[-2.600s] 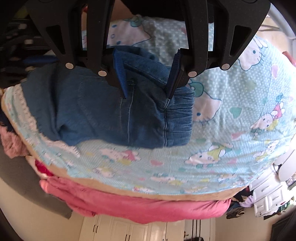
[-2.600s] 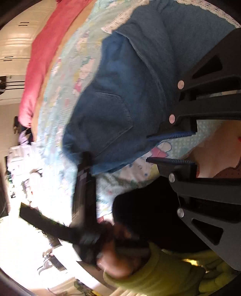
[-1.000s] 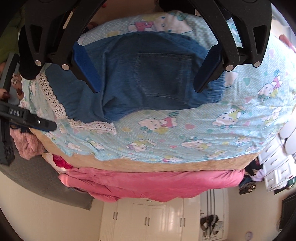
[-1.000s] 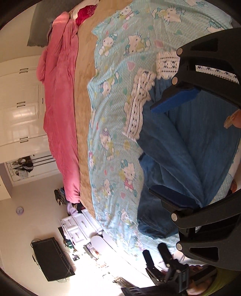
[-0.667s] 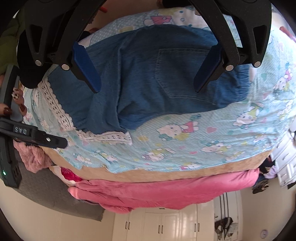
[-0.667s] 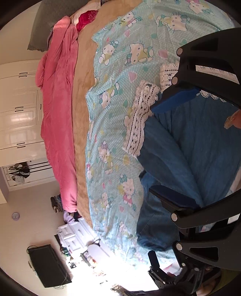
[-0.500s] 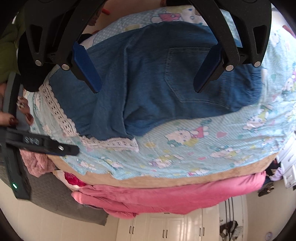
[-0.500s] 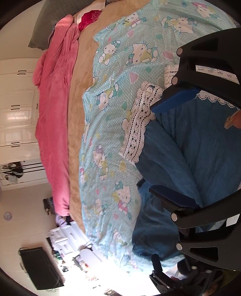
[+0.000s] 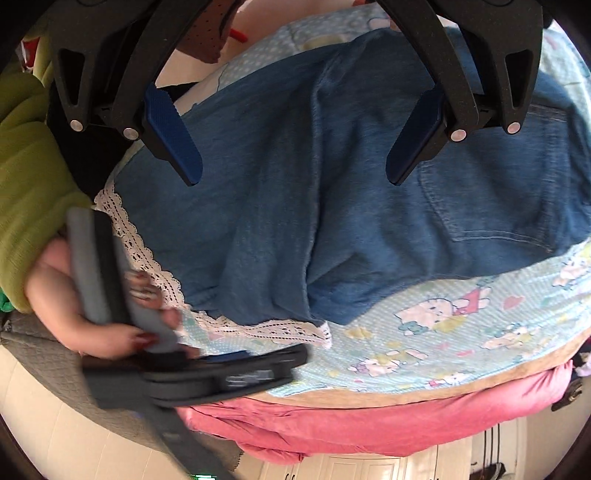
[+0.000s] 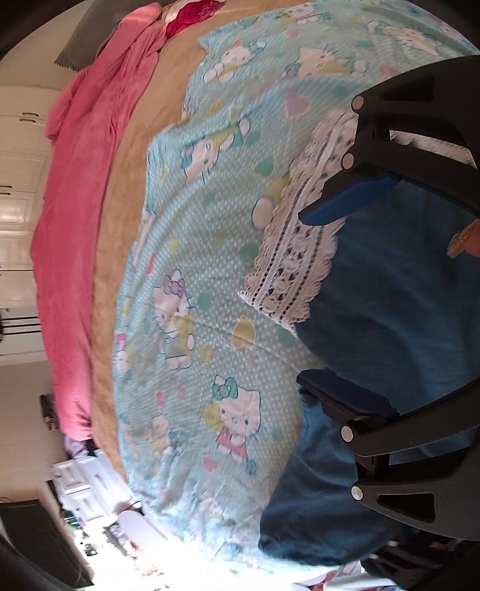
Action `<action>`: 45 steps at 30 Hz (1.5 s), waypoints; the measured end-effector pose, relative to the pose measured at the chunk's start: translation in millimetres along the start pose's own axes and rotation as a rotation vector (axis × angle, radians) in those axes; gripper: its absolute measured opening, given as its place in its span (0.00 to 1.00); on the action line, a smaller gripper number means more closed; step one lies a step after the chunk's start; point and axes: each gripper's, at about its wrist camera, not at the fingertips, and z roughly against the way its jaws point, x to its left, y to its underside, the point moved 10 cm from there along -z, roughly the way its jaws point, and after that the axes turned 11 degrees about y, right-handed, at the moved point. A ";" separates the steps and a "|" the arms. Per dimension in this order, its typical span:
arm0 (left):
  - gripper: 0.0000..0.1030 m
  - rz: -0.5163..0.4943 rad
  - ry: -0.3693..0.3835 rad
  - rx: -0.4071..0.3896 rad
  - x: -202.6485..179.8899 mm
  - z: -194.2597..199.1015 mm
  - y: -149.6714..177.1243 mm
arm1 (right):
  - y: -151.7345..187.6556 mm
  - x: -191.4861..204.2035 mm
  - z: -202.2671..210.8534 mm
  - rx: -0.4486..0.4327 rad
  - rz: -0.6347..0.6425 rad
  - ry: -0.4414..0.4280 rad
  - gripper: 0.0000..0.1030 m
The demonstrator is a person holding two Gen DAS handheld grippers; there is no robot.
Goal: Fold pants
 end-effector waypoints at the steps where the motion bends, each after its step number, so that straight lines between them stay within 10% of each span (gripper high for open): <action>1: 0.91 0.013 0.002 -0.006 1.2 -2.3 0.5 | -2.7 2.4 -7.9 0.013 0.002 0.005 0.77; 8: 0.63 0.026 0.059 0.004 -0.5 -18.7 6.2 | -19.7 18.7 -58.4 0.094 -0.002 0.060 0.77; 14: 0.62 0.028 0.082 0.003 -1.0 -25.4 8.5 | -21.5 15.0 -84.3 0.128 -0.004 0.122 0.74; 16: 0.63 0.029 0.088 0.001 -1.3 -23.5 9.3 | -21.5 3.9 -87.2 0.114 -0.015 0.143 0.39; 19: 0.64 0.032 0.097 -0.006 1.6 -19.8 9.1 | -22.1 -10.1 -76.5 0.083 -0.071 0.091 0.15; 29: 0.66 0.017 0.074 -0.022 12.2 -11.3 5.3 | 6.3 -86.4 20.6 -0.081 -0.230 -0.013 0.09; 31: 0.59 0.001 0.058 -0.020 11.6 -10.4 5.5 | 16.6 -98.8 38.9 -0.101 -0.254 -0.019 0.09; 36: 0.07 -0.046 0.061 0.003 6.1 -10.9 7.7 | 59.9 -127.4 76.8 -0.111 -0.319 -0.032 0.09; 45: 0.02 -0.131 0.075 -0.010 -14.0 6.8 12.0 | 144.7 -148.6 121.6 -0.083 -0.417 -0.047 0.09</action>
